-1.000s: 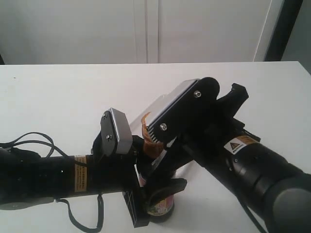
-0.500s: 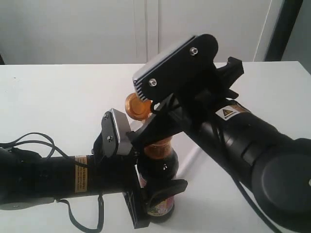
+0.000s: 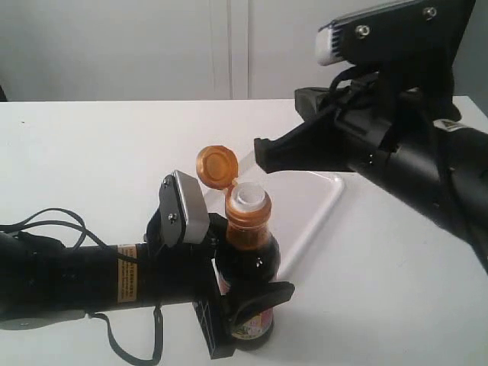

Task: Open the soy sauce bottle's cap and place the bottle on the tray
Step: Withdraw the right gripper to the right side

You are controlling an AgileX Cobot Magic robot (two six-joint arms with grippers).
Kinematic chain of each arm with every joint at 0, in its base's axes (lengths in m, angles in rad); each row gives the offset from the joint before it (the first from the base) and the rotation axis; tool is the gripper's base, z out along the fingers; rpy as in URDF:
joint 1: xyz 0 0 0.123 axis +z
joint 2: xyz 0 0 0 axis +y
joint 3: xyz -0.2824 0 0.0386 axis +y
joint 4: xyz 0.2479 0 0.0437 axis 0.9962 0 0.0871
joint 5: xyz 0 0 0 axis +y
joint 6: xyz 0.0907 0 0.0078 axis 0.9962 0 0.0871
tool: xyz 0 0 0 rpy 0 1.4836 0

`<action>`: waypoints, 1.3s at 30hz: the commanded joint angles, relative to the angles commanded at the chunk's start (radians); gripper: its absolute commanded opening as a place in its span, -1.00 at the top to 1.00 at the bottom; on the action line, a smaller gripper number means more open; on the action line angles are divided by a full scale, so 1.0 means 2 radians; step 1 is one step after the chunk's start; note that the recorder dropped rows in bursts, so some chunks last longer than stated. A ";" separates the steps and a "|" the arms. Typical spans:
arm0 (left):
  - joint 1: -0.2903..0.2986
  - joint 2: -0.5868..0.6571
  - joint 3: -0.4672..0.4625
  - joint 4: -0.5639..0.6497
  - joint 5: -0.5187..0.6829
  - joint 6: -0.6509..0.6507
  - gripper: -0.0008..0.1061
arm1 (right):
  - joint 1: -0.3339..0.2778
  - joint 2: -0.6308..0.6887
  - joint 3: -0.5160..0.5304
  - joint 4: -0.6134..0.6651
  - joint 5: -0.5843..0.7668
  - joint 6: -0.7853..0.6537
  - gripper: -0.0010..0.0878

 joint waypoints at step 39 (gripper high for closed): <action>0.000 -0.043 0.000 -0.020 0.029 -0.030 0.99 | -0.317 0.020 -0.001 -0.629 0.493 0.552 0.98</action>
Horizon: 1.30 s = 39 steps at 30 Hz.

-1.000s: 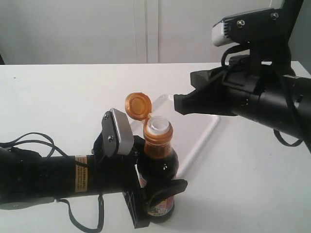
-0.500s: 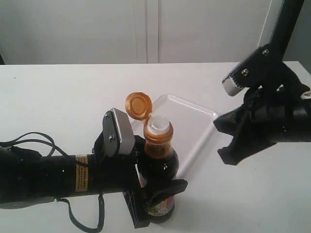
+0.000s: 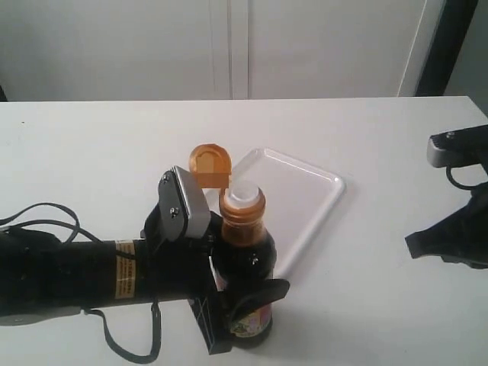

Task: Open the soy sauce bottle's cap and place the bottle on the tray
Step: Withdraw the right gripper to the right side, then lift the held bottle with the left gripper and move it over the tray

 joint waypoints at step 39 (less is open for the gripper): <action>0.000 0.007 -0.187 -0.145 0.130 0.044 0.99 | 0.000 0.000 0.000 0.046 -0.043 0.000 0.98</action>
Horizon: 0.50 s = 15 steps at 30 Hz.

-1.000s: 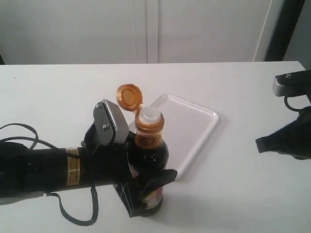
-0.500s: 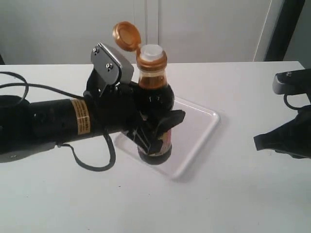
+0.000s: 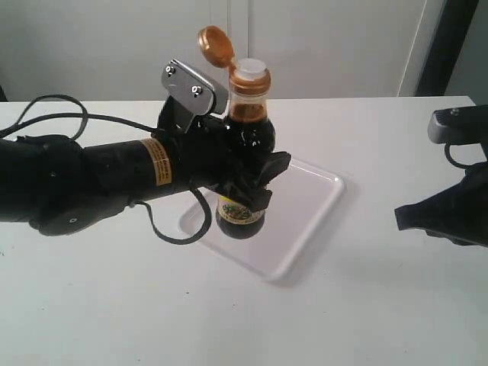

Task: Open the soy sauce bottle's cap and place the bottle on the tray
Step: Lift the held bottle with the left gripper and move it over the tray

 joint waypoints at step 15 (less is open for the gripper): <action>0.000 0.085 -0.062 -0.068 -0.029 0.061 0.99 | 0.000 0.000 0.000 0.000 -0.003 0.000 0.98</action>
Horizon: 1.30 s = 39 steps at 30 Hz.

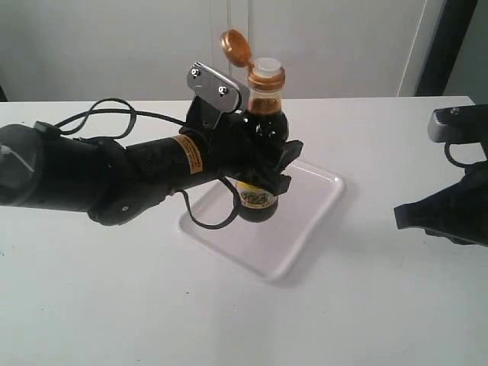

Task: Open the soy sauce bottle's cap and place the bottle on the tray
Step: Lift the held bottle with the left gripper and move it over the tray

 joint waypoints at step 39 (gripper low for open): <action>0.001 0.086 -0.025 -0.062 -0.047 0.050 -0.21 | 0.000 0.000 0.000 0.001 -0.008 0.000 0.98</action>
